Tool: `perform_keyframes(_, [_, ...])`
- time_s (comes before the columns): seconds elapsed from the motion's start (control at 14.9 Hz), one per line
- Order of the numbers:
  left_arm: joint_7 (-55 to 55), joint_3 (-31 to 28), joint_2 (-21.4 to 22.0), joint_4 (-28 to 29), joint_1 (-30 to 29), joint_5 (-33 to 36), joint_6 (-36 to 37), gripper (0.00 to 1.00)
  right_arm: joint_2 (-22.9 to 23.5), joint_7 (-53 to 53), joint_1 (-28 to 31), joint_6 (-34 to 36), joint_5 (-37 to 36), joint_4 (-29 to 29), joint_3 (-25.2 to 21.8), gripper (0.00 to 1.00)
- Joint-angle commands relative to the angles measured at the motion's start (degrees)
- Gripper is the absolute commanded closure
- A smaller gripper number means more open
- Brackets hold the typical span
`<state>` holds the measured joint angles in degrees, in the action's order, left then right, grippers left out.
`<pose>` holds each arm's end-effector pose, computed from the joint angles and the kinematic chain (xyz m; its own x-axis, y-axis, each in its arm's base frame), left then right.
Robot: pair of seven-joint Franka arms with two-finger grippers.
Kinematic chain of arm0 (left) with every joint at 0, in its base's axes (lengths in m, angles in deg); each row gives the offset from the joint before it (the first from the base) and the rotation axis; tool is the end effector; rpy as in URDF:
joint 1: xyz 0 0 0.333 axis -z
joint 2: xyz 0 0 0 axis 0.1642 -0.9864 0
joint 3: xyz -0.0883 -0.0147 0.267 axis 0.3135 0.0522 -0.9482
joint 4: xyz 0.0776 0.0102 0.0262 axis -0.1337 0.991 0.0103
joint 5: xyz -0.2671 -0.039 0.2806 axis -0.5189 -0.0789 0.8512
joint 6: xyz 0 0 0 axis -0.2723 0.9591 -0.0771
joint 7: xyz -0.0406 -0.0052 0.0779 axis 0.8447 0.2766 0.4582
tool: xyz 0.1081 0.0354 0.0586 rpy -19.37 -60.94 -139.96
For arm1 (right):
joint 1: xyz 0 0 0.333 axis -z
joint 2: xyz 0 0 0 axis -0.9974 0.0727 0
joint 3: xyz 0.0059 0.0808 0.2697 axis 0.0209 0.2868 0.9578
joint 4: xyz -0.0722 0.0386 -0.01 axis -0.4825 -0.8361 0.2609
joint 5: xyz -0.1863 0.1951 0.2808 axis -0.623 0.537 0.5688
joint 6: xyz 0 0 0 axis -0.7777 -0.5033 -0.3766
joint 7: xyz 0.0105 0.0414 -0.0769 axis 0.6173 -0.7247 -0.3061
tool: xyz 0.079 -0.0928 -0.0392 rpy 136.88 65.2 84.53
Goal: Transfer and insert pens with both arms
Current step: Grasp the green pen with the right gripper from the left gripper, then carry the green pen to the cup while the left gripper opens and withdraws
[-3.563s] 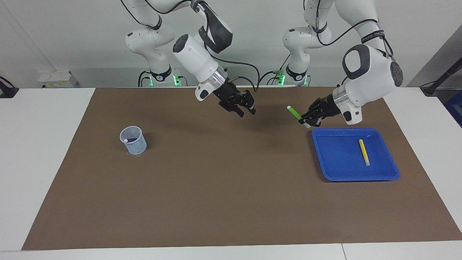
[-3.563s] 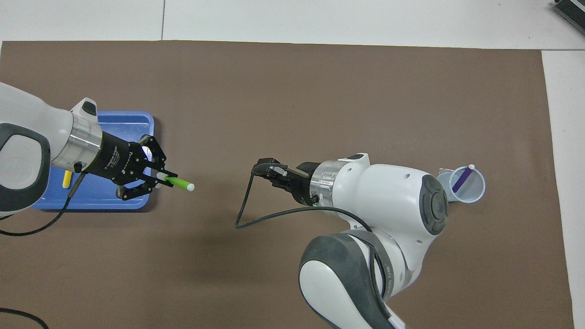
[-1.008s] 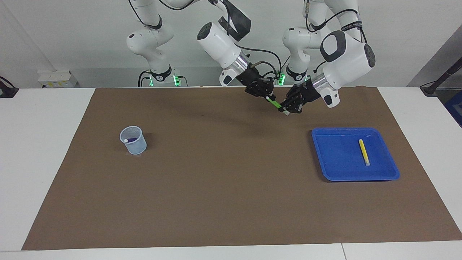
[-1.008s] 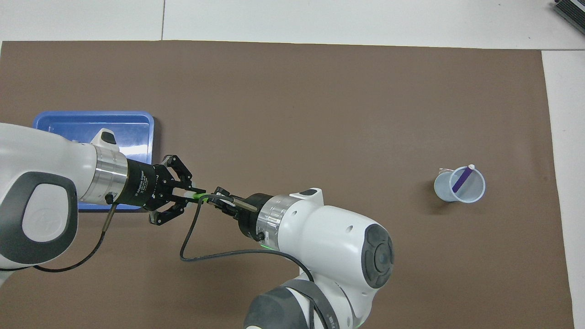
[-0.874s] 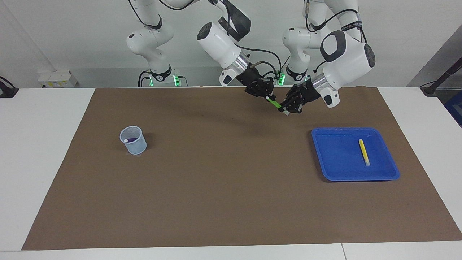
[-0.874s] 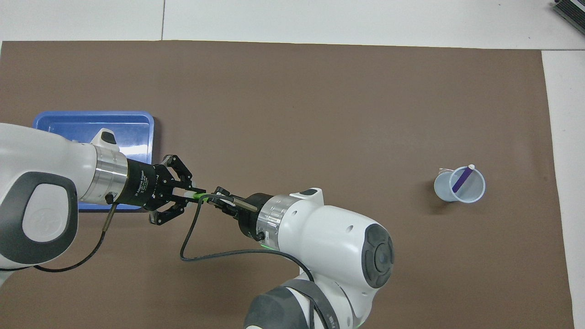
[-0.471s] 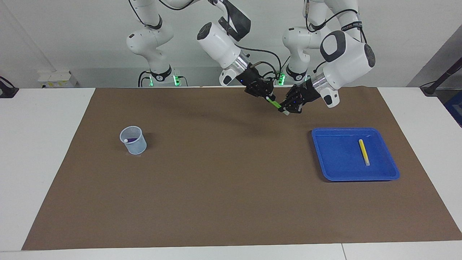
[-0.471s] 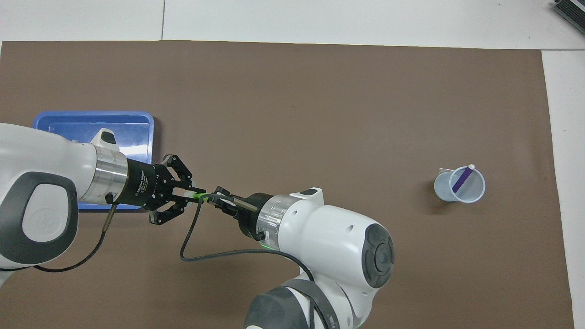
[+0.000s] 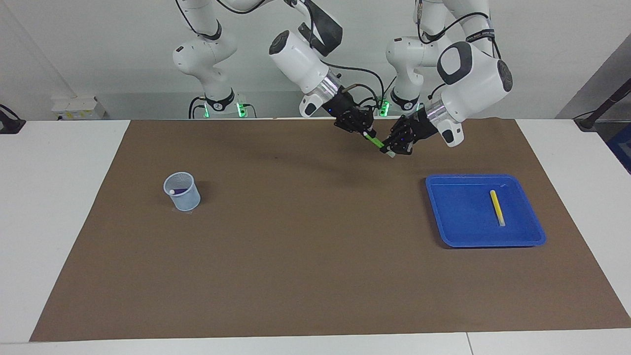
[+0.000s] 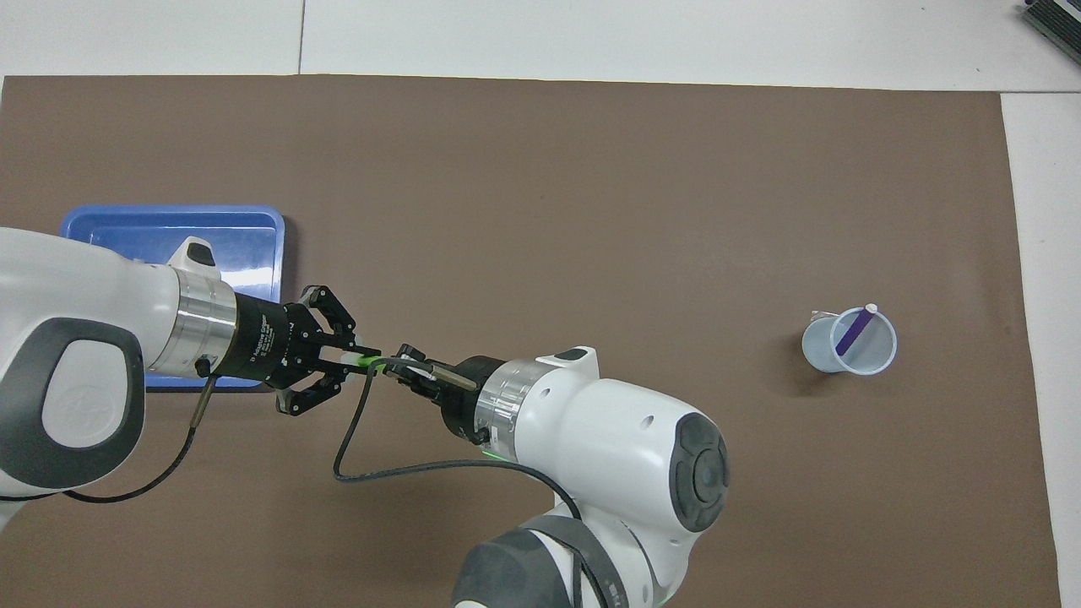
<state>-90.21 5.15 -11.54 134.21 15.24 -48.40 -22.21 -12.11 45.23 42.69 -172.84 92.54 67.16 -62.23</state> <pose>0.4857 -0.1718 0.4239 0.1851 0.7905 -0.5838 0.9718 -0.2357 -0.0109 0.4441 0.4350 0.4392 0.8866 -0.4369 -0.1522 -0.4061 -0.5775 -0.7082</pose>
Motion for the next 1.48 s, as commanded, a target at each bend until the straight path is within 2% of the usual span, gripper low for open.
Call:
perform_keyframes(0.0, [-0.2,-0.8,2.8,1.8,1.7,-0.9,0.7,0.93,0.8,-2.3,1.3,-0.2,1.3,-0.3,-0.1,1.00])
perform_keyframes(0.07, [-0.1,-0.9,2.8,1.8,1.7,-0.9,0.7,0.86,0.8,-2.3,1.3,-0.1,1.3,-0.3,-0.1,1.00])
perform_keyframes(0.13, [-0.1,-0.9,2.9,1.9,1.7,-0.9,0.7,0.84,0.8,-2.3,1.3,-0.1,1.3,-0.3,-0.1,1.00])
perform_keyframes(0.2, [0.0,-0.9,2.9,1.9,1.7,-0.9,0.6,0.76,0.8,-2.3,1.4,-0.1,1.3,-0.3,-0.1,1.00])
perform_keyframes(0.27, [0.0,-0.9,3.1,1.8,1.8,-0.9,0.5,0.62,0.8,-2.3,1.4,-0.2,1.3,-0.3,-0.1,1.00])
perform_keyframes(0.4, [0.0,-0.8,3.2,1.9,1.8,-0.9,0.7,0.58,0.8,-2.3,1.4,-0.2,1.3,-0.3,-0.1,1.00])
perform_keyframes(0.47, [0.0,-0.8,3.2,1.9,1.8,-0.9,0.7,0.50,0.8,-2.4,1.4,-0.1,1.0,-0.3,-0.1,1.00])
perform_keyframes(0.54, [-0.1,-0.8,3.4,1.9,1.8,-0.9,0.7,0.47,0.7,-3.1,1.7,0.3,0.6,-0.3,-0.2,1.00])
perform_keyframes(0.87, [0.0,-0.9,3.6,1.9,1.8,-0.8,0.7,0.48,0.2,-15.2,6.9,8.3,-0.4,-0.2,-0.3,1.00])
perform_keyframes(1.21, [4.9,-0.9,3.7,2.3,1.8,0.1,0.6,0.49,-0.3,-26.1,14.3,19.0,-12.8,-0.6,-0.4,1.00])
perform_keyframes(1.41, [7.9,-0.9,4.1,2.7,1.7,0.2,0.7,0.49,-3.2,-36.1,20.6,30.7,-21.3,-0.5,-0.4,1.00])
